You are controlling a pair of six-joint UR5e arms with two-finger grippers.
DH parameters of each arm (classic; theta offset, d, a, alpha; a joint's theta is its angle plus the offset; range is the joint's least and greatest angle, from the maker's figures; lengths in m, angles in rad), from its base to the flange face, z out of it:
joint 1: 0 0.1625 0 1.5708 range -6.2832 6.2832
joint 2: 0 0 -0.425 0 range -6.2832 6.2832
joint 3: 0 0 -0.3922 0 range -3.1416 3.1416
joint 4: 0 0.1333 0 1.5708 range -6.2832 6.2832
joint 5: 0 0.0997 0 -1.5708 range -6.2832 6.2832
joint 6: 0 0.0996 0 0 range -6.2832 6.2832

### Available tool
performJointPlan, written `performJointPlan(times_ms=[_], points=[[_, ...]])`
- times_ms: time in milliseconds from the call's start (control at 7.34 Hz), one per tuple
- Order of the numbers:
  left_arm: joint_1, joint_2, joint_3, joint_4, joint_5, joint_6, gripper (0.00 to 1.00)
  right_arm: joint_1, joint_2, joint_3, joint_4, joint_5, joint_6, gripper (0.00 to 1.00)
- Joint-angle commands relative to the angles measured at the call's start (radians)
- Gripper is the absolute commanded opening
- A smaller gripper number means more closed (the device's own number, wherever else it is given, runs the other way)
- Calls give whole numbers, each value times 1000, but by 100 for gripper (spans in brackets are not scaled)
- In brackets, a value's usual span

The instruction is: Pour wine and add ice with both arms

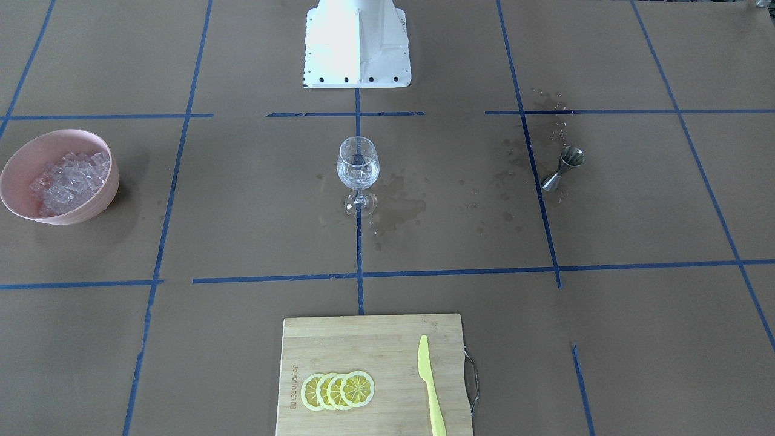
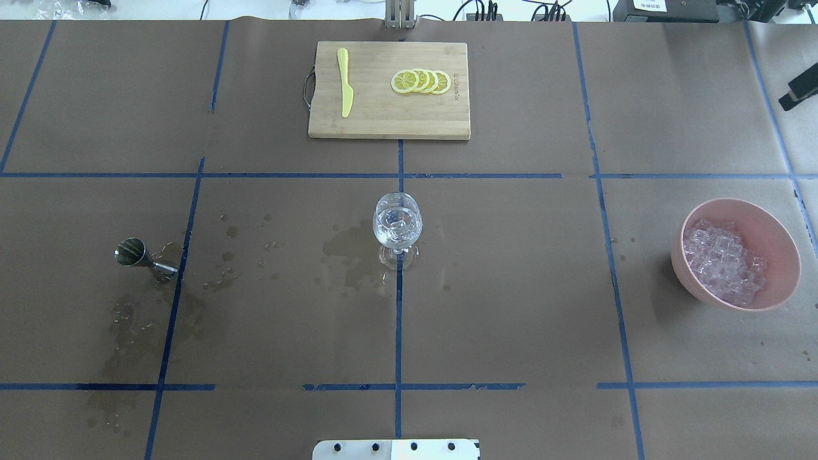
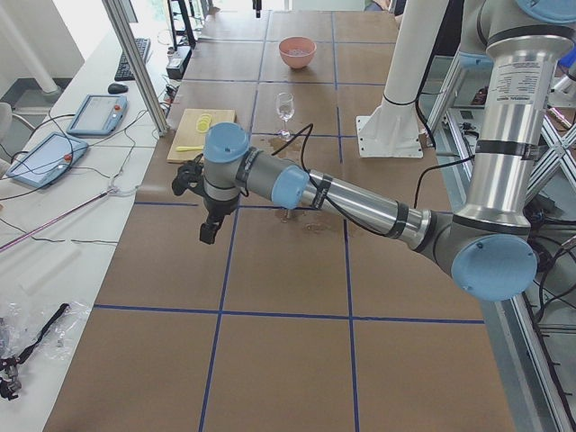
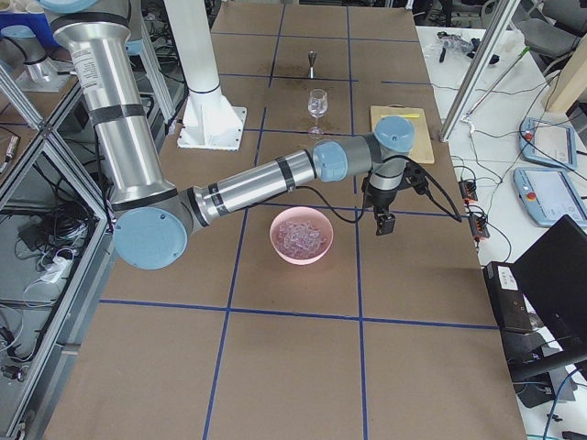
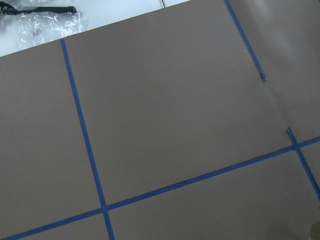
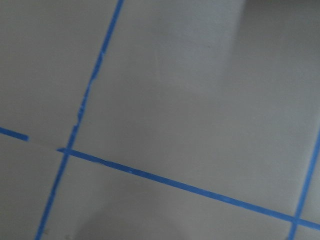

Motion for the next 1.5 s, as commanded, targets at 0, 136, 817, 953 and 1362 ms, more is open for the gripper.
performJointPlan(times_ms=[0,136,817,953,1362], points=[[-12,106,26,-7,-4,23,100,109,-83,9,-102,14,-137,100],[-10,141,38,-13,-2,23,100,111,-112,10,-93,28,-131,100],[-25,99,114,-36,-4,-54,100,176,-162,4,-68,55,-119,100],[-25,74,114,-36,-4,-99,100,192,-165,6,-68,71,-112,100],[-27,54,117,-35,1,-168,100,200,-169,6,-68,71,-89,100]])
